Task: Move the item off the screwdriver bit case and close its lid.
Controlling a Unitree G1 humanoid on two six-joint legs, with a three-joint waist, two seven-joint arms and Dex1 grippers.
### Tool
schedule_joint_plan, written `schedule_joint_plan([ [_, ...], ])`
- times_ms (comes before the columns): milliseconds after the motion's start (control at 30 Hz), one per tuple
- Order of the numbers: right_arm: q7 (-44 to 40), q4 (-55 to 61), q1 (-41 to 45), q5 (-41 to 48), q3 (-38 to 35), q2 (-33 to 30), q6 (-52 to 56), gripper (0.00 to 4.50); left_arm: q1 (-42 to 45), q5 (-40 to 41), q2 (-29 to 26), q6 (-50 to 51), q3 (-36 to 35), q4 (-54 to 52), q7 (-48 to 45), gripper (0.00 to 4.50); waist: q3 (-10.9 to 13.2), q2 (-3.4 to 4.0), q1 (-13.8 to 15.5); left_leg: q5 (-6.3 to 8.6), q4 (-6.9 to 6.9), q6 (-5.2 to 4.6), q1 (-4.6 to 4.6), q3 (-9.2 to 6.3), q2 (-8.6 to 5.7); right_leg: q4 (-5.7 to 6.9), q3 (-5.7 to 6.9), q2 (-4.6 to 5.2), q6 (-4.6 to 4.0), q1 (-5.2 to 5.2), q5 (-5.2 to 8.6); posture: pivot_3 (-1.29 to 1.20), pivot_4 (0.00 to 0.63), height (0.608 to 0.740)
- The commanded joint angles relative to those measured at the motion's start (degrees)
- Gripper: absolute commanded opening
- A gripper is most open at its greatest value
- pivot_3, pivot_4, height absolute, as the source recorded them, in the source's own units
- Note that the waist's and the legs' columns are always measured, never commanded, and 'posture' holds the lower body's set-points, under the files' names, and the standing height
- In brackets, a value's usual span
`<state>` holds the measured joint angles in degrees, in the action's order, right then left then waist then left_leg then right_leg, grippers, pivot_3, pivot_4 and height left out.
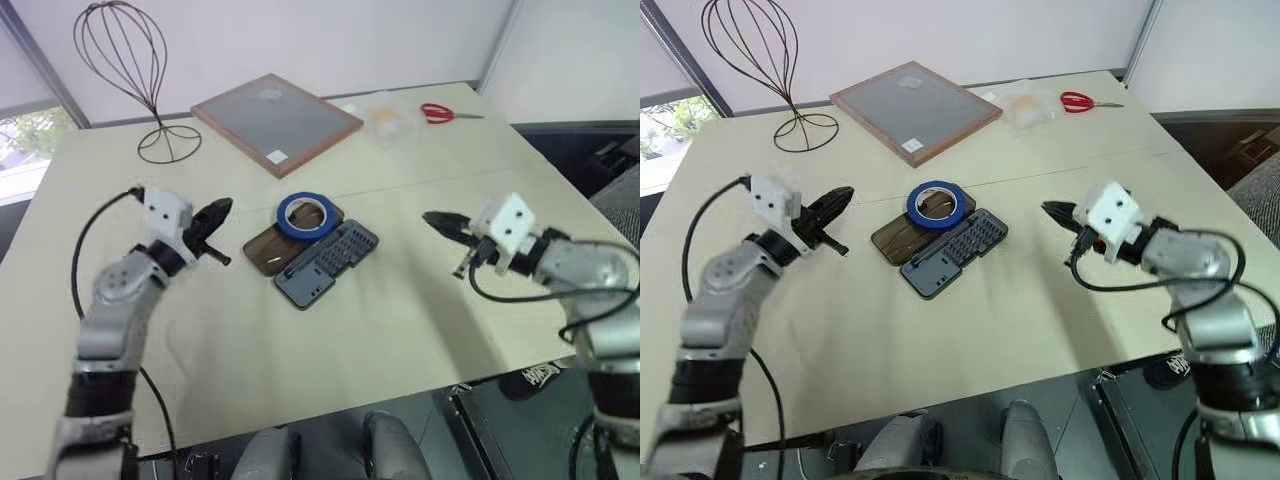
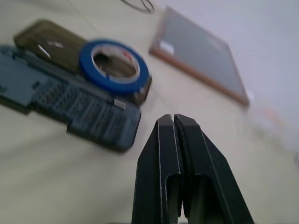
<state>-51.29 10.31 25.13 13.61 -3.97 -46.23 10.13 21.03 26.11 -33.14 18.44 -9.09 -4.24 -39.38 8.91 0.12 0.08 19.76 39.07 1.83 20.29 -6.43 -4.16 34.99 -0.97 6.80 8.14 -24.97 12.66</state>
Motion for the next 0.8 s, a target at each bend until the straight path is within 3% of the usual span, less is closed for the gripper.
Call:
schedule_joint_plan([
  [33, -3.45, -2.36, 4.95, 1.04, 2.07, 0.28, -0.07, 0.05, 1.23, 1.17, -2.02, 0.87, 0.38, 1.66, -5.21, 0.00, 0.00, -0.01, -0.05, 0.01, 0.00, -0.01, 0.00, 0.00, 0.00, 0.00, 0.00, 0.00, 0.00, 0.00, 0.00, 0.00, 0.150, 0.740],
  [200, -3.74, -5.48, 9.30, -0.01, 4.28, 2.66, -1.39, 0.05, 2.35, 0.61, -2.16, 2.04, 1.28, 2.32, -6.60, 0.00, 0.05, -0.09, -0.06, 0.01, 0.01, 0.00, 0.17, 0.01, 0.00, 0.00, -0.01, 0.04, 0.01, -0.19, 0.00, 0.00, 0.150, 0.740],
  [800, -4.72, -9.15, 12.92, -2.28, 6.80, 6.11, -4.34, 0.05, 2.97, -0.64, -1.64, 2.84, 1.29, 2.05, -5.86, 0.00, 0.06, -0.09, -0.82, 0.00, -0.02, 0.01, 0.22, 0.03, 0.00, 0.07, -0.05, 0.05, 0.01, -0.32, -0.01, 0.00, 0.150, 0.740],
])
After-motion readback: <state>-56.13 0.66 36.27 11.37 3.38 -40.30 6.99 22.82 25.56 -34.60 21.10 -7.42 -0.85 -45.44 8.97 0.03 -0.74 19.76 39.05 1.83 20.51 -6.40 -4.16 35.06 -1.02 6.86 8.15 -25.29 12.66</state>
